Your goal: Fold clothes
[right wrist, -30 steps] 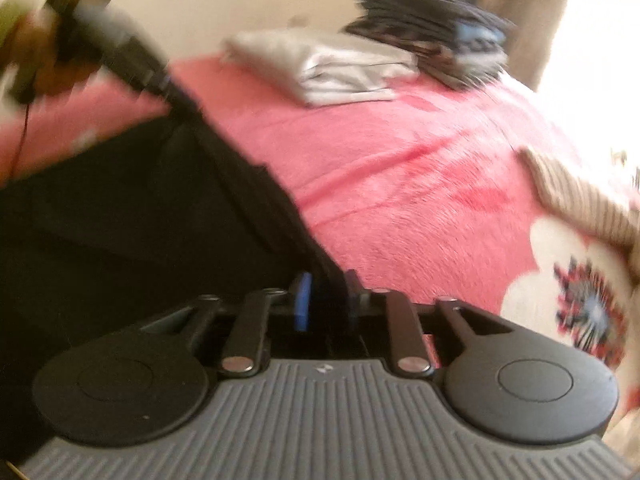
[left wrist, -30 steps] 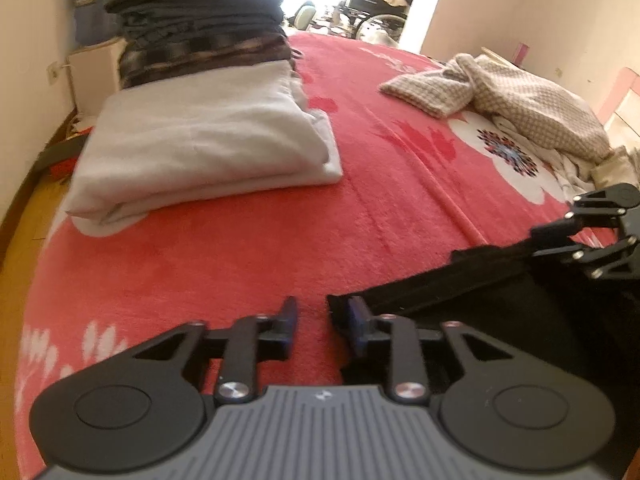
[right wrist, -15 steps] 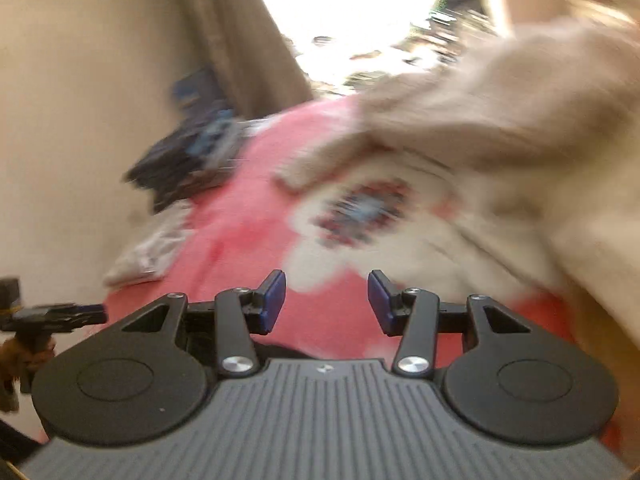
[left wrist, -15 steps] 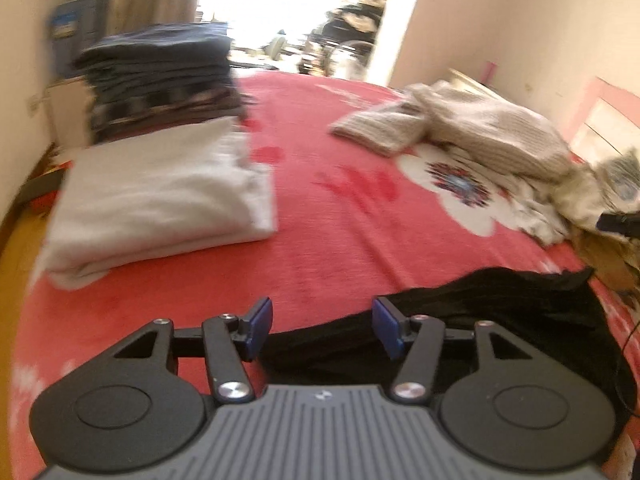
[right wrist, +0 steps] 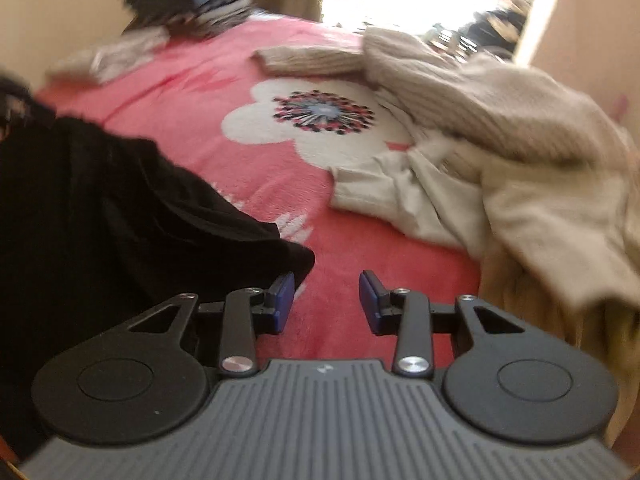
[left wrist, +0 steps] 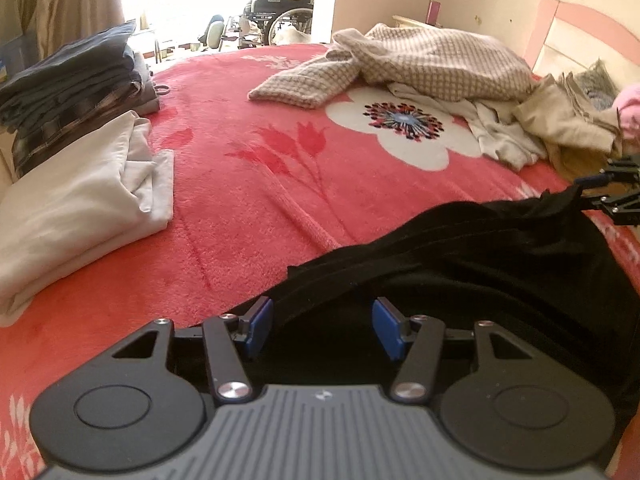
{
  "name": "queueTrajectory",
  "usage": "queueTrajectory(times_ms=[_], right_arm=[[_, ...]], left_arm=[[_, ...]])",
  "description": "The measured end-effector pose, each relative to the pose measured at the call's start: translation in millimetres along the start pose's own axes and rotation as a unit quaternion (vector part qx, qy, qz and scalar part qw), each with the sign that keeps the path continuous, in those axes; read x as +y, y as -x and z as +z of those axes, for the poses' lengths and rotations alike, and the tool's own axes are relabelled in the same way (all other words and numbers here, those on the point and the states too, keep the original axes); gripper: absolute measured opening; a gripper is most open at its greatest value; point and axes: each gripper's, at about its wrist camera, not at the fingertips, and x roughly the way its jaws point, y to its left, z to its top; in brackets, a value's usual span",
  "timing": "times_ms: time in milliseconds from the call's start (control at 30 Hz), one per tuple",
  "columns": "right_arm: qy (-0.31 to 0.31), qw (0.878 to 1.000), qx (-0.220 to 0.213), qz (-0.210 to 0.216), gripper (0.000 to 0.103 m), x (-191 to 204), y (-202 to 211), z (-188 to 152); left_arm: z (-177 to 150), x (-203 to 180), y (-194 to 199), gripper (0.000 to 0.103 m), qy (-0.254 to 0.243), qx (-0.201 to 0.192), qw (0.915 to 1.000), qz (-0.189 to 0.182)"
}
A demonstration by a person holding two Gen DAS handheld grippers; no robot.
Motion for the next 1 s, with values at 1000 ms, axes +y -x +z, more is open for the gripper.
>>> queueTrajectory(times_ms=[1000], right_arm=[[-0.113, 0.982, -0.013, 0.152, 0.001, -52, -21, 32]], left_arm=[[-8, 17, -11, 0.056, 0.009, 0.013, 0.9998, 0.015]])
